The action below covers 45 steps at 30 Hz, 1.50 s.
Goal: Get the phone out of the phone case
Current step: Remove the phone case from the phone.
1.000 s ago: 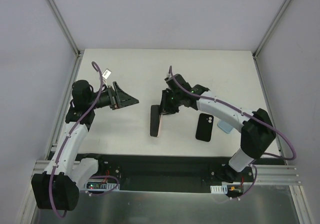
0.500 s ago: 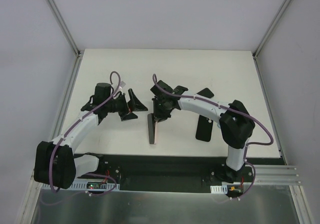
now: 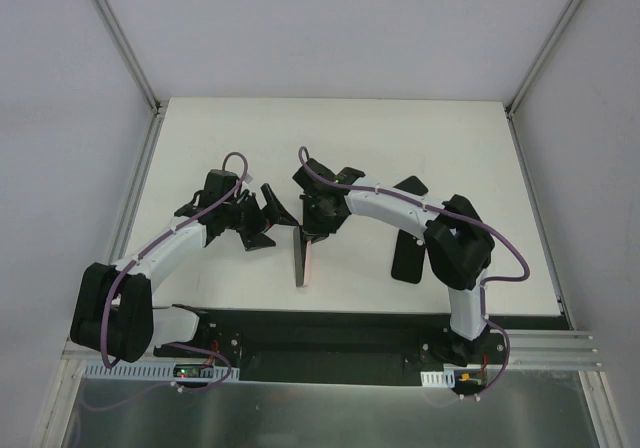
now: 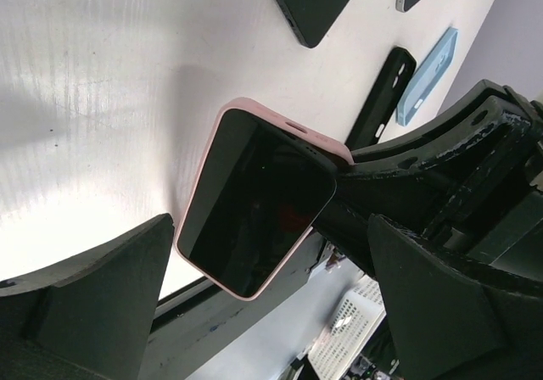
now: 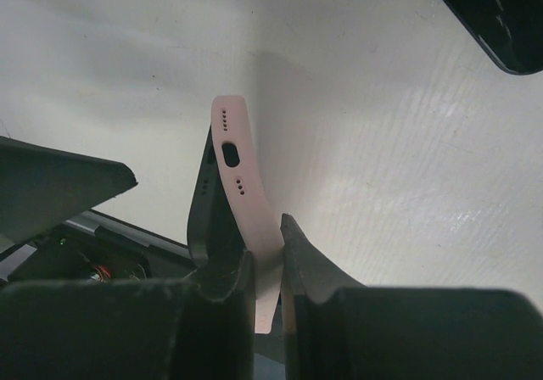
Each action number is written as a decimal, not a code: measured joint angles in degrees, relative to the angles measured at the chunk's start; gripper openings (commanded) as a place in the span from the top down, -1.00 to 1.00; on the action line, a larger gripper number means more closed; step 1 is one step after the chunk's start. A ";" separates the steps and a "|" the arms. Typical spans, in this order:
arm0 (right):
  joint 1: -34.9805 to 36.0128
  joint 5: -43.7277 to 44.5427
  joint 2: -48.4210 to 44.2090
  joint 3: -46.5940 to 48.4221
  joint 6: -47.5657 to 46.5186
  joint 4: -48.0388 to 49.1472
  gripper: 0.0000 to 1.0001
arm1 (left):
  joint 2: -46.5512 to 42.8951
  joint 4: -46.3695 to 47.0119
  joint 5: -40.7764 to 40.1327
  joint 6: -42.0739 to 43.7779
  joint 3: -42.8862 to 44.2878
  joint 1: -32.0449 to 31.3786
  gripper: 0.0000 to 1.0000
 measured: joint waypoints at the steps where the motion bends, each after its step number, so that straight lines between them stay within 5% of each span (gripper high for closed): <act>1: 0.02 0.00 0.44 0.52 0.15 -0.15 0.97 | 0.04 -0.33 -0.42 -0.26 0.11 -0.17 -0.91; 11: 0.87 1.31 3.19 5.03 0.59 -3.67 0.97 | 2.84 -6.36 -6.64 -2.97 5.31 -2.67 -0.89; 25: 0.55 1.77 5.90 7.96 1.18 -6.38 0.97 | 7.80 -9.01 -9.84 -4.57 9.22 -5.35 -0.50; 45: 0.46 2.51 8.11 10.93 0.70 -9.79 0.97 | 12.09 -17.64 -19.41 4.33 15.56 -9.97 -0.46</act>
